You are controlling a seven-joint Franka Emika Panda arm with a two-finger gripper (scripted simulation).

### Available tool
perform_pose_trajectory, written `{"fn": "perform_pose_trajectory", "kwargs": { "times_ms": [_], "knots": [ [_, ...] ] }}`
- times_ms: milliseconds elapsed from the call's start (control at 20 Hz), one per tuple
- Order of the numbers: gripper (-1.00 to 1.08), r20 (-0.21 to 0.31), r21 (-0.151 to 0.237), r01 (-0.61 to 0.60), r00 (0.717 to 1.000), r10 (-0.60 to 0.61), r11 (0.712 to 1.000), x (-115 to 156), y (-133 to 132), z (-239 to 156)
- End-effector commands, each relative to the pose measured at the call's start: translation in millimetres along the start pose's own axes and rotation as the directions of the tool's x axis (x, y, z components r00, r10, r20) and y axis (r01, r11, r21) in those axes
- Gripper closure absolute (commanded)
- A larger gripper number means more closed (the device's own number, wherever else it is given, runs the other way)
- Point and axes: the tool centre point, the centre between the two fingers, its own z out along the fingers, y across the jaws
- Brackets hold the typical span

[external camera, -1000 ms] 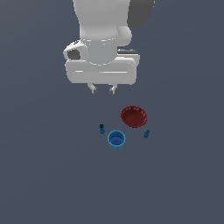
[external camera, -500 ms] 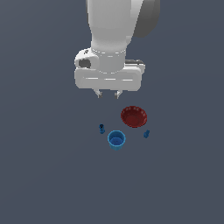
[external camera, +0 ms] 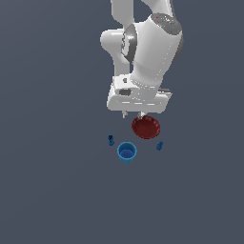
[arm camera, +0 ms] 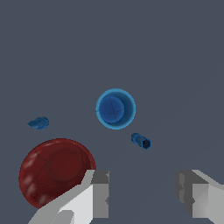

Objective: Pick up a designated object from a clutter of objects.

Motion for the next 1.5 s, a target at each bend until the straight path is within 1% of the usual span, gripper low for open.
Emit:
{"fn": "perform_pose_trajectory", "kwargs": {
  "times_ms": [0,150,300,450,600,800,1050,1250,1450],
  "knots": [
    [-0.20,0.005,-0.042,0.051,0.999,-0.051,0.998,-6,-24,19],
    [-0.20,0.009,-0.087,0.116,0.993,-0.116,0.989,-16,-53,42],
    [-0.20,0.011,-0.126,0.186,0.983,-0.186,0.975,-29,-82,64],
    [-0.20,0.012,-0.157,0.257,0.966,-0.258,0.954,-45,-112,85],
    [-0.20,0.013,-0.180,0.326,0.944,-0.330,0.928,-64,-139,105],
    [-0.20,0.013,-0.197,0.402,0.913,-0.408,0.894,-87,-168,125],
    [-0.20,0.014,-0.205,0.468,0.880,-0.476,0.860,-110,-192,142],
    [-0.20,0.014,-0.207,0.498,0.862,-0.506,0.842,-122,-202,150],
    [-0.20,0.014,-0.207,0.508,0.856,-0.516,0.836,-126,-206,152]
  ]
}}
